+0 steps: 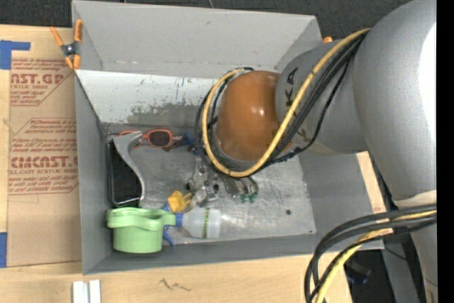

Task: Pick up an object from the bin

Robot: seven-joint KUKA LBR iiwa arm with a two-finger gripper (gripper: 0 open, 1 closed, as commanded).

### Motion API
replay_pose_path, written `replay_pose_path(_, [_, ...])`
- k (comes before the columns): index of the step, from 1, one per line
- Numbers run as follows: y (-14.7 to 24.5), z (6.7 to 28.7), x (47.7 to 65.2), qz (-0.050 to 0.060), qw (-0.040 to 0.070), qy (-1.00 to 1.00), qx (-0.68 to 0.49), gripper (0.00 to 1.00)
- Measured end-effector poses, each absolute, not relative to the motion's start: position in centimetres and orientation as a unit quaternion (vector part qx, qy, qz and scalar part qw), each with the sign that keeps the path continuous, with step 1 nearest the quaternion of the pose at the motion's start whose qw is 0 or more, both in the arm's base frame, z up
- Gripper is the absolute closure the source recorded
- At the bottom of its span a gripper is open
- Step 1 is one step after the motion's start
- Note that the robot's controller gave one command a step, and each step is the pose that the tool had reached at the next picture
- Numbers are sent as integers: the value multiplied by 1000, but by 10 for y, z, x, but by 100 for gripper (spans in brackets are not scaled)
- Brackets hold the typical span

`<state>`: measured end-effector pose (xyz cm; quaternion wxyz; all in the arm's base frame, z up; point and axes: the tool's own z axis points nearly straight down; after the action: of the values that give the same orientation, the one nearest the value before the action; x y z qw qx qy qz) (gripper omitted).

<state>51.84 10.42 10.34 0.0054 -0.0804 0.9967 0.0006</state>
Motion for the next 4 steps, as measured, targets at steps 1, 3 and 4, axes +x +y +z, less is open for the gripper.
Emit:
replay_pose_path(1, [99,138,517,0,-2,993,-115,100])
replay_pose_path(3, [43,77,549,0,-7,993,-118,100])
replay_pose_path(4, [44,77,555,1,11,993,-116,0])
